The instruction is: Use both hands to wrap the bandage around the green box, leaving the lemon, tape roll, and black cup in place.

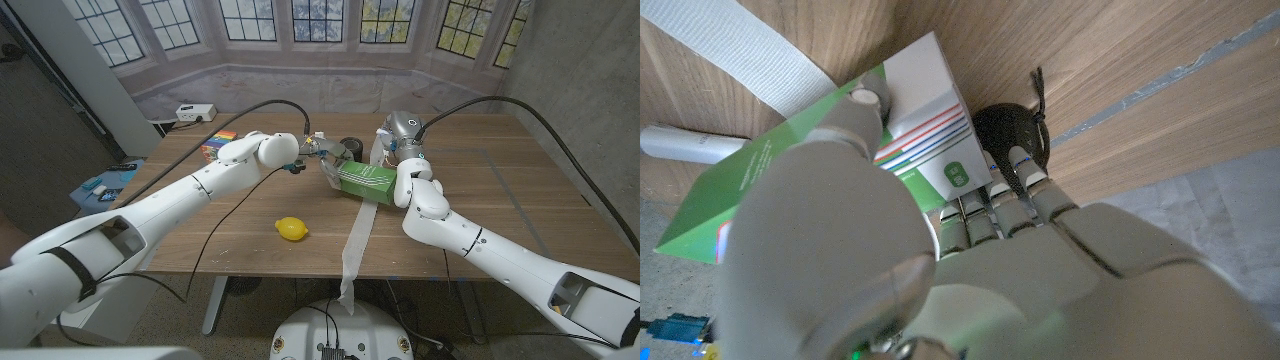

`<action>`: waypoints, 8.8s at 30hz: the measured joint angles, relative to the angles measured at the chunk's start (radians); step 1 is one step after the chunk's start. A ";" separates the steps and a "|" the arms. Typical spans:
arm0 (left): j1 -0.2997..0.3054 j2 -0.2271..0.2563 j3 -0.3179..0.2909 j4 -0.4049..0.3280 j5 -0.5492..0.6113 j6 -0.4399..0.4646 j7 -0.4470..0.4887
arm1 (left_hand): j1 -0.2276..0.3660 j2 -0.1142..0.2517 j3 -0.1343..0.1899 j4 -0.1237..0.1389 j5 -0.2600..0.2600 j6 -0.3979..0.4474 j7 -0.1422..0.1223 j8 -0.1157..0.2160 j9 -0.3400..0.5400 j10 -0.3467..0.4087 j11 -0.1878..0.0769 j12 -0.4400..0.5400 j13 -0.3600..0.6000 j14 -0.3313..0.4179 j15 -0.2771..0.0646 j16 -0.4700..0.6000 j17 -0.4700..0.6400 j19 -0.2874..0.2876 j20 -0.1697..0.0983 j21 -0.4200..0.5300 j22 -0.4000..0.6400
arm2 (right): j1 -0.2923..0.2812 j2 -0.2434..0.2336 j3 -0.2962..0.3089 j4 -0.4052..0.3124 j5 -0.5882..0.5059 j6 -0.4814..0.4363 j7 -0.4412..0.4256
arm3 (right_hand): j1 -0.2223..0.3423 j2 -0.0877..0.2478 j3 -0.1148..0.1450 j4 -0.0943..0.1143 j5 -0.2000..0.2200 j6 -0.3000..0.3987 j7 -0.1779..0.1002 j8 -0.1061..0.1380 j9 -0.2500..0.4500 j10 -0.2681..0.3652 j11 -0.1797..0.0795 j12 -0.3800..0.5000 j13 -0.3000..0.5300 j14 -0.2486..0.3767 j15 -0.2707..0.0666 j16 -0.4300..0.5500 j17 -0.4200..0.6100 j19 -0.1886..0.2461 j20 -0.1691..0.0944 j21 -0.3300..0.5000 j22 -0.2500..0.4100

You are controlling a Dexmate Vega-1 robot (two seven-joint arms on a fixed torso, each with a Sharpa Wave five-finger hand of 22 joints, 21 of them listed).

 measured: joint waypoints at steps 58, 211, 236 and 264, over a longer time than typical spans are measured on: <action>-0.001 -0.056 0.046 0.035 -0.024 0.040 0.020 | 0.000 0.000 -0.005 -0.005 0.014 0.002 -0.002 0.006 -0.009 0.005 0.002 0.000 0.004 0.004 0.004 0.000 -0.004 -0.004 0.004 0.000 0.000 | -0.011 0.019 0.019 -0.094 -0.108 0.065 0.043 | 0.017 0.009 -0.026 0.004 -0.001 0.008 0.003 -0.006 0.004 0.004 0.004 -0.012 0.010 0.010 0.001 -0.008 0.014 0.000 0.000 0.006 0.000; -0.201 -0.250 0.144 0.339 -0.043 -0.122 0.088 | 0.000 0.000 -0.009 -0.001 0.036 0.004 -0.003 0.013 -0.027 0.025 0.007 -0.009 0.004 0.011 0.011 0.000 -0.009 -0.005 0.005 0.001 0.000 | -0.772 0.313 0.213 -0.600 -0.802 0.112 0.423 | 0.046 0.020 -0.064 0.004 -0.002 0.025 0.022 -0.023 0.009 0.019 0.020 -0.027 0.022 0.042 -0.010 -0.048 0.051 0.011 0.000 0.012 0.000; -0.201 -0.275 0.146 0.333 -0.062 -0.066 0.118 | 0.000 0.000 -0.009 -0.001 0.035 0.007 0.000 0.013 -0.031 0.032 0.011 -0.007 0.004 0.016 0.016 0.000 -0.006 -0.005 0.005 0.001 0.000 | -0.841 0.365 0.231 -0.601 -0.726 0.062 0.373 | 0.050 0.024 -0.065 0.004 -0.005 0.025 0.022 -0.027 0.009 0.019 0.020 -0.035 0.027 0.048 -0.013 -0.059 0.056 0.011 0.000 0.012 0.000; -0.211 -0.282 0.147 0.335 -0.085 -0.052 0.132 | 0.000 0.000 -0.009 -0.001 0.040 0.008 0.000 0.013 -0.031 0.034 0.013 -0.003 0.004 0.016 0.016 0.000 -0.006 -0.005 0.005 0.001 0.000 | -0.819 0.315 0.249 -0.575 -0.552 -0.103 0.312 | 0.058 0.023 -0.068 0.003 -0.003 0.025 0.022 -0.028 0.009 0.019 0.020 -0.034 0.027 0.048 -0.013 -0.066 0.065 0.011 0.000 0.012 0.001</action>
